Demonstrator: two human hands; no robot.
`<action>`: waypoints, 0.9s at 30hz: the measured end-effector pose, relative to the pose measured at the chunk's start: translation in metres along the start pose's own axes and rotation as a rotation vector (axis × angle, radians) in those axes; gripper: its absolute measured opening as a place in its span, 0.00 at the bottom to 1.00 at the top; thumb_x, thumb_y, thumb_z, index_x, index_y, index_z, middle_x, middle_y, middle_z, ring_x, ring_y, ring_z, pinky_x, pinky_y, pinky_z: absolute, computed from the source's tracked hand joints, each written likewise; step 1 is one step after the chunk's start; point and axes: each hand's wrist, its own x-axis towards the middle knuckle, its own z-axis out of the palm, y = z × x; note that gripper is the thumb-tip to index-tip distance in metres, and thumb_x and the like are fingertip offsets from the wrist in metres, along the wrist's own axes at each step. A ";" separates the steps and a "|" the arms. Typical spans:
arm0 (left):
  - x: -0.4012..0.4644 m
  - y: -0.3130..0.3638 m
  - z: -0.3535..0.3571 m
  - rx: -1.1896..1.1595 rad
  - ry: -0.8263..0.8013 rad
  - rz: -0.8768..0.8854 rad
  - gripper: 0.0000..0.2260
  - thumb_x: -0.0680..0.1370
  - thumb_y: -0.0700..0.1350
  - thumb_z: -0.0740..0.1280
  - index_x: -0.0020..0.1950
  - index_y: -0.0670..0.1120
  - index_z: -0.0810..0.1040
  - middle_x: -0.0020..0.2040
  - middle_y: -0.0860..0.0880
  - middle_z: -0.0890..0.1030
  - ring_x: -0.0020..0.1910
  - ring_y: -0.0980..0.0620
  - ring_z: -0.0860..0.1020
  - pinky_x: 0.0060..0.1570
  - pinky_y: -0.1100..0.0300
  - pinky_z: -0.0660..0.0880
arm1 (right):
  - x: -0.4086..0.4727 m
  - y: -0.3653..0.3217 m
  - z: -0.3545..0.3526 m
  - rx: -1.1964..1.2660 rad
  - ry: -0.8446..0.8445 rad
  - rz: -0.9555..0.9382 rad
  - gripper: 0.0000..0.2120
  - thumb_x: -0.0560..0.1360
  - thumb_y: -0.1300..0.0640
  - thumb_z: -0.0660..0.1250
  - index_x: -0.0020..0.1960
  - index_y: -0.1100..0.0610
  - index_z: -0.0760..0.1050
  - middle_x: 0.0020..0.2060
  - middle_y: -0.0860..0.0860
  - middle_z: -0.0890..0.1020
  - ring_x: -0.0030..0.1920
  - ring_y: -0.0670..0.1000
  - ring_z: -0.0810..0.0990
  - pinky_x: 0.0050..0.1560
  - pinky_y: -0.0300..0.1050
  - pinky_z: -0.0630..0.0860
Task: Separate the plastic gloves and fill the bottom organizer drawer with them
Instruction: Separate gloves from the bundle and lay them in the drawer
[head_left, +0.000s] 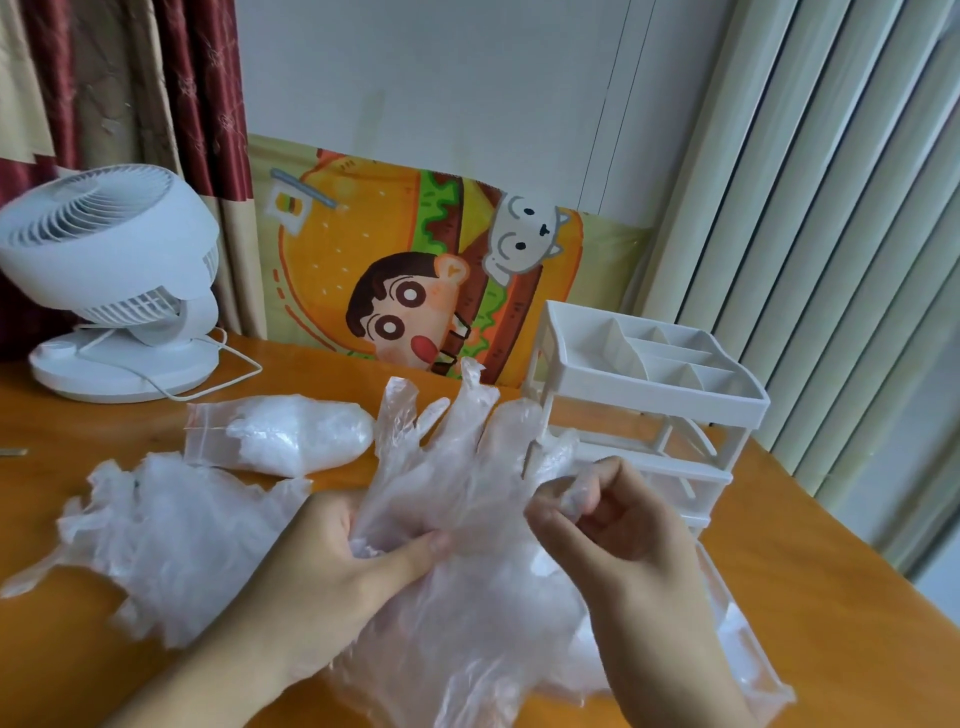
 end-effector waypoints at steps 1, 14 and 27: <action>0.000 0.000 0.000 0.001 0.003 0.000 0.07 0.73 0.49 0.77 0.49 0.51 0.88 0.45 0.48 0.88 0.47 0.49 0.87 0.56 0.44 0.81 | 0.001 0.001 0.001 0.084 0.027 0.016 0.15 0.73 0.73 0.75 0.41 0.59 0.71 0.36 0.58 0.79 0.38 0.56 0.76 0.41 0.41 0.76; 0.000 0.000 0.003 -0.360 0.349 0.066 0.11 0.72 0.49 0.77 0.53 0.50 0.88 0.51 0.51 0.88 0.54 0.51 0.86 0.61 0.46 0.78 | -0.004 0.005 0.017 0.205 -0.007 0.394 0.40 0.61 0.37 0.83 0.63 0.60 0.81 0.58 0.59 0.87 0.59 0.60 0.87 0.68 0.64 0.77; 0.007 -0.001 -0.003 -0.245 0.187 -0.071 0.09 0.76 0.53 0.73 0.48 0.49 0.89 0.45 0.43 0.88 0.49 0.42 0.87 0.60 0.42 0.80 | -0.007 0.009 0.027 0.056 0.182 0.340 0.05 0.77 0.67 0.74 0.45 0.59 0.87 0.42 0.64 0.88 0.46 0.69 0.87 0.54 0.68 0.84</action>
